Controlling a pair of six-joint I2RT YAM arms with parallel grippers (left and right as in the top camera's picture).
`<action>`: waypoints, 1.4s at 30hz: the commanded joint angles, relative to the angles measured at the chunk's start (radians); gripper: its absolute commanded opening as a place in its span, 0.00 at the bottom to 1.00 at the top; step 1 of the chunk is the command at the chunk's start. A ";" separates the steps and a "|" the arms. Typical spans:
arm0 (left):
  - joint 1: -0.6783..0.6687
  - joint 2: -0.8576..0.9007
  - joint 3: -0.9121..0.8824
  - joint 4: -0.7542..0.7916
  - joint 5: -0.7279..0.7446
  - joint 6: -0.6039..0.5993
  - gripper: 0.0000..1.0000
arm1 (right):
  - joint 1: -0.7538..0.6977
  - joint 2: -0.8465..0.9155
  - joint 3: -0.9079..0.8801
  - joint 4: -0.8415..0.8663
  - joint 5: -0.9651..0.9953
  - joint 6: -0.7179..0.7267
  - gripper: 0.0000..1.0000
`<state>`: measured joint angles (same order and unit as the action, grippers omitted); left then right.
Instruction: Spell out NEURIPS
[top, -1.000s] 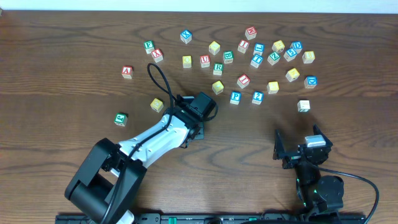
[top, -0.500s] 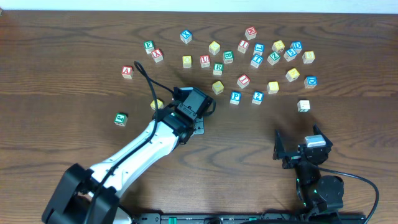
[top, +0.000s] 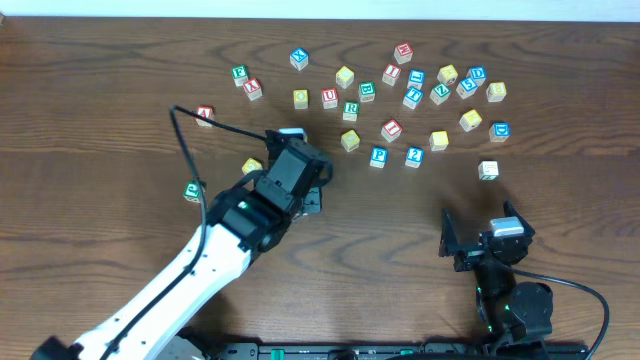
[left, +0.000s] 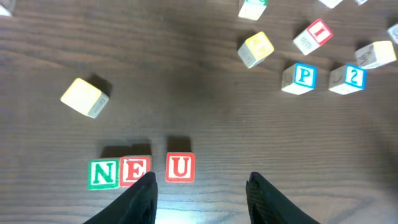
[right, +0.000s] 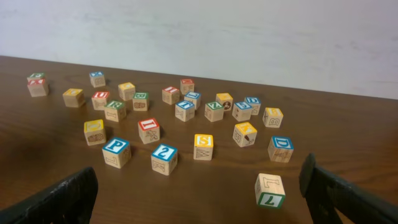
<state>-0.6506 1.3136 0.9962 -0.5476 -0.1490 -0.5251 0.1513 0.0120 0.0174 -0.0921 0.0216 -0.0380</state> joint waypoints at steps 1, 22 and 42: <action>0.004 -0.023 0.063 -0.049 -0.017 0.072 0.46 | -0.010 -0.005 -0.003 -0.002 0.002 -0.012 0.99; 0.196 -0.021 0.248 -0.166 0.024 0.214 0.46 | -0.010 -0.005 -0.003 -0.002 0.002 -0.012 0.99; 0.602 0.032 0.282 -0.163 0.506 0.481 0.56 | -0.010 -0.005 -0.003 -0.002 0.002 -0.012 0.99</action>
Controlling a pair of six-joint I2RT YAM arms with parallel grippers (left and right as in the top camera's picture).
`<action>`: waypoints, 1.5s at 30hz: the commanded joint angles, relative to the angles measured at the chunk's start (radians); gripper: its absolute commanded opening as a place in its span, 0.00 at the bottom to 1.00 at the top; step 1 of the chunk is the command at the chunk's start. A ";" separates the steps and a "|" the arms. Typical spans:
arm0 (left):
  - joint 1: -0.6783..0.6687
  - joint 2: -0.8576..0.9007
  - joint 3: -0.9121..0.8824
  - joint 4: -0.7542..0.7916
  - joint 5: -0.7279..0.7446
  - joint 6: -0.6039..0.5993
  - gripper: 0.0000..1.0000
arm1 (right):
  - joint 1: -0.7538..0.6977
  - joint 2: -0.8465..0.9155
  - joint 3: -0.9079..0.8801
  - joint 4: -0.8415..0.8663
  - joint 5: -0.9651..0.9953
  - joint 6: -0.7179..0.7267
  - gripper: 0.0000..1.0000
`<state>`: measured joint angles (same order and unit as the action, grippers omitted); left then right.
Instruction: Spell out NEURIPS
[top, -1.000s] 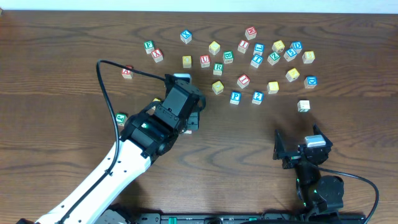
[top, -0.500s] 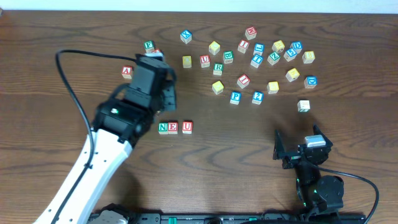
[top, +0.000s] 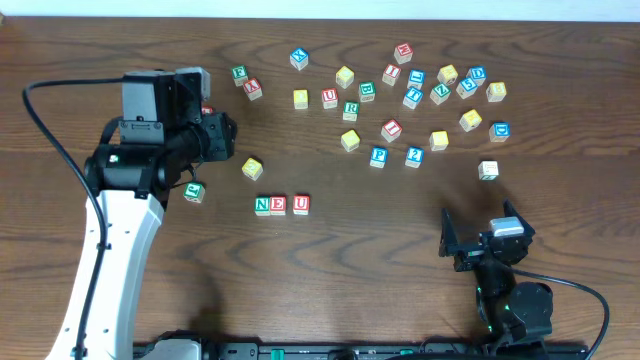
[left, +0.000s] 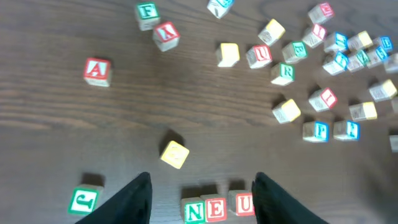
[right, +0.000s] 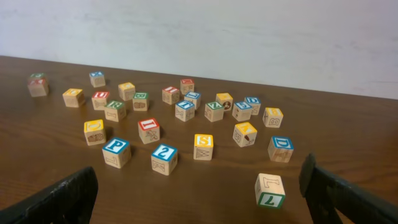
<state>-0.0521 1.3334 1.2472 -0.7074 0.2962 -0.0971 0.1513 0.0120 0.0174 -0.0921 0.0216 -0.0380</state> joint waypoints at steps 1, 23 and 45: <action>0.003 0.012 0.031 -0.002 0.058 0.053 0.59 | -0.010 -0.005 -0.003 -0.002 0.002 -0.012 0.99; 0.003 0.012 0.028 -0.006 -0.132 0.076 0.98 | -0.010 -0.005 -0.003 -0.001 0.002 -0.012 0.99; 0.102 0.055 0.027 -0.018 0.018 0.240 0.98 | -0.010 0.269 0.268 0.019 -0.156 0.088 0.99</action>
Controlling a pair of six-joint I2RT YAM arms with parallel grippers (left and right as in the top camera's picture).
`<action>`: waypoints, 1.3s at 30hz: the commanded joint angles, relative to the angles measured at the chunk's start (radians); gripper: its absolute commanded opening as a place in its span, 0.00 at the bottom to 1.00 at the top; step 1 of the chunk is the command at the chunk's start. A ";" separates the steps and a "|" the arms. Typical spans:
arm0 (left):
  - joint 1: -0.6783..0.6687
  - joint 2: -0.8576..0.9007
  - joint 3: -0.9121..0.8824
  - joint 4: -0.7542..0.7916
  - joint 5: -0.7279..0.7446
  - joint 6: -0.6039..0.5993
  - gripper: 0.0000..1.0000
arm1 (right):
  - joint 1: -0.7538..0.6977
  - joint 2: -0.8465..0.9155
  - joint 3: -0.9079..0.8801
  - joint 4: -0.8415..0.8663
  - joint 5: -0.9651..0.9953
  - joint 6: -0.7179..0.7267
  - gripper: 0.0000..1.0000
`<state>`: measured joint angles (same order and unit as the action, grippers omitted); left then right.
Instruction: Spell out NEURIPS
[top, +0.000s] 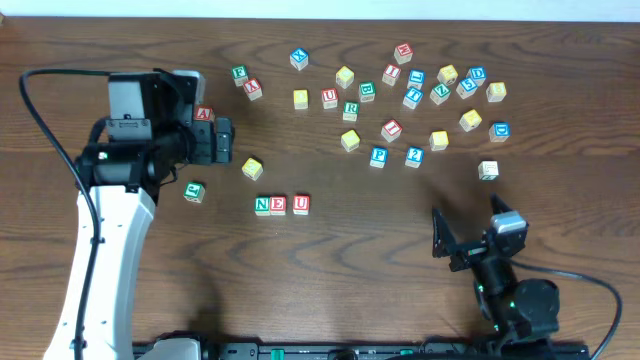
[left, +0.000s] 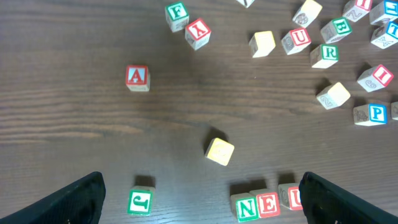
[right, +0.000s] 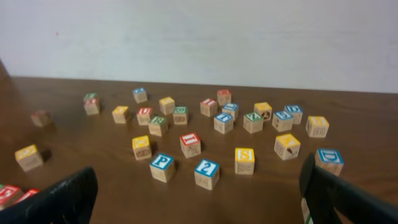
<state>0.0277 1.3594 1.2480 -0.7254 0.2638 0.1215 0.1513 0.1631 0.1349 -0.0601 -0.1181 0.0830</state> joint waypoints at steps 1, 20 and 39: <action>0.025 0.038 0.026 0.000 0.054 0.023 0.98 | -0.010 0.175 0.206 -0.031 -0.019 -0.045 0.99; 0.024 0.093 0.026 0.000 0.094 0.039 0.98 | 0.137 1.394 1.580 -0.780 -0.105 -0.124 0.99; 0.024 0.093 0.026 0.000 0.094 0.039 0.98 | 0.323 1.753 1.867 -0.880 0.281 0.224 0.99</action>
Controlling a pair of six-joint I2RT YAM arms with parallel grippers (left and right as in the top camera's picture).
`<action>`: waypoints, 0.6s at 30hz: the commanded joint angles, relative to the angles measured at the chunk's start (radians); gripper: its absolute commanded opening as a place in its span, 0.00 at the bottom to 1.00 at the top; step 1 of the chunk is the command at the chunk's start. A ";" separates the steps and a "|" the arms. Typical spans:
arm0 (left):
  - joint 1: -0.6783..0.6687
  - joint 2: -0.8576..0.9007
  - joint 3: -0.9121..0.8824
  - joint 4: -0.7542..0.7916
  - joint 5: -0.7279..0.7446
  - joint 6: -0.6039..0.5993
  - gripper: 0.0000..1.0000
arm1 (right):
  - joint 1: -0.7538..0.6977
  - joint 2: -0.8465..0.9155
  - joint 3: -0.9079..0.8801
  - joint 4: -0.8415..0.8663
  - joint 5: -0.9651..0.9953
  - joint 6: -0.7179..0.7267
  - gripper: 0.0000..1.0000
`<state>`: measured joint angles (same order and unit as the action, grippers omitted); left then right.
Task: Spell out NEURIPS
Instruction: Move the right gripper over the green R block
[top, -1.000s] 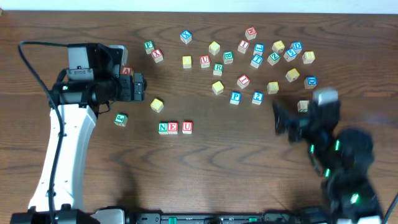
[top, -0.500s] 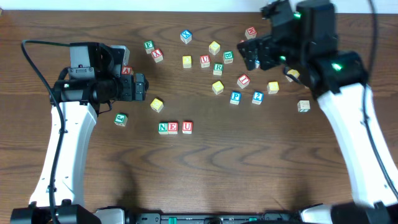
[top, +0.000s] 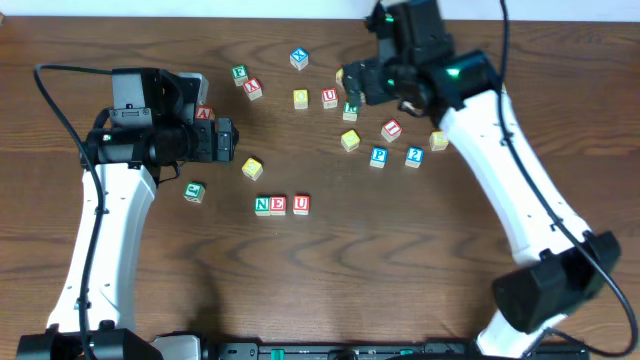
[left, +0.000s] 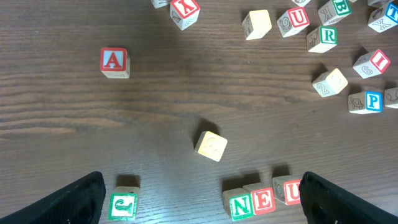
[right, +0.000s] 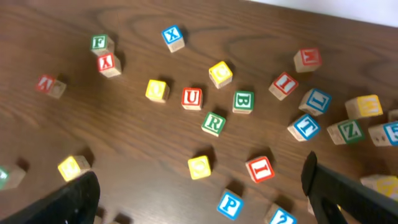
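The blocks N (top: 262, 205), E (top: 278, 205) and U (top: 301, 204) stand in a row at mid-table, also seen as N (left: 241, 205), E (left: 262, 201), U (left: 292, 191). My left gripper (top: 222, 140) hangs open and empty to their upper left. My right gripper (top: 350, 88) is open and empty over the loose cluster. Below it lie the green R (right: 213, 122), red I (right: 259, 168) and blue P (right: 230, 204). In the overhead view the R is partly hidden under the gripper.
Several other loose blocks crowd the back of the table, among them a red U (right: 191, 98), green B (right: 242, 102) and blue X (right: 172, 36). A yellow block (top: 252, 168), a green block (top: 194, 191) and a red A (top: 204, 113) lie near the left arm.
My right arm was low at the front right of the table and now reaches over the block cluster at the back. The left gripper has shifted only slightly. No block has moved.
My left gripper was open just over the N E U row, next to the U. Then it stood back at the left, and later its fingers were spread wider. The right arm sat at the front right, then turned slightly, and now it hangs over the cluster.
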<state>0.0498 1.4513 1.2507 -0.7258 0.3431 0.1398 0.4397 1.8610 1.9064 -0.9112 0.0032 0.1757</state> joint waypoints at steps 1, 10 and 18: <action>0.002 0.001 0.023 0.000 0.015 0.021 0.98 | 0.042 0.069 0.115 -0.039 0.177 0.159 0.99; 0.002 0.001 0.023 0.000 0.015 0.021 0.98 | 0.066 0.127 0.166 -0.049 0.242 0.408 0.99; 0.002 0.001 0.023 0.000 0.015 0.021 0.98 | 0.097 0.155 0.166 -0.056 0.338 0.494 0.99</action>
<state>0.0498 1.4513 1.2507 -0.7258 0.3431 0.1398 0.5125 1.9900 2.0487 -0.9691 0.2787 0.6064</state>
